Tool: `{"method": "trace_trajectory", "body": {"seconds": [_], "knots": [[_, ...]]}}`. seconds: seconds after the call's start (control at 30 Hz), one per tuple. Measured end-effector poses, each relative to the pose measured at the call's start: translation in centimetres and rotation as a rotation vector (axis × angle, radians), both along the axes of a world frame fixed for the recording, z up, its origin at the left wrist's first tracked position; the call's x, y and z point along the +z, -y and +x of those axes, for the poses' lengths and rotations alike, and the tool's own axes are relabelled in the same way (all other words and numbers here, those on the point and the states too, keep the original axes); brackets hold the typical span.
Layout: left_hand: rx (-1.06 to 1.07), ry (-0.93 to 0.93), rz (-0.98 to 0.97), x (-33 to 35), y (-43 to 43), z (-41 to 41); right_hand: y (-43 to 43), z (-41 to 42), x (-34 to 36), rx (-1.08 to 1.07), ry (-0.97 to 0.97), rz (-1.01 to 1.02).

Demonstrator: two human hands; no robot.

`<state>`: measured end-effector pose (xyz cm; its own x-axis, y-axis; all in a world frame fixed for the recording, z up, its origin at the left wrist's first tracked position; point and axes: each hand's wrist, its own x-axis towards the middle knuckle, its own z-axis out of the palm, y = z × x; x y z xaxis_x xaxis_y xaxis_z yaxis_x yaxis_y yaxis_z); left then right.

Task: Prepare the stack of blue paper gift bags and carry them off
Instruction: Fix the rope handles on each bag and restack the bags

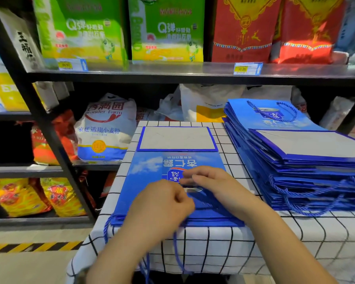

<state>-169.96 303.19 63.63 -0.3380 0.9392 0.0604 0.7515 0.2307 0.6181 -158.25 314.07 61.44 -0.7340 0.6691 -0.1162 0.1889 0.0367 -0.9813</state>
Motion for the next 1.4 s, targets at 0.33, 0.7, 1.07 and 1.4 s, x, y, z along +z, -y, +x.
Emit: {"method": "trace_trajectory", "body": {"seconds": [0.33,0.7,1.07,1.4], "knots": [[0.061,0.455,-0.018,2.7,-0.7,-7.2,-0.2,1.2,0.5,0.039,0.258,0.423],[-0.027,0.993,0.106,3.3,-2.1,-4.0,3.6,-0.5,2.2,-0.291,0.198,1.019],[-0.127,1.02,0.158,4.8,-4.3,-1.7,5.7,-2.5,2.4,-0.002,0.095,0.359],[-0.014,0.257,0.113,2.5,-2.9,-3.9,3.7,-2.2,2.4,-0.131,0.054,0.195]]}}
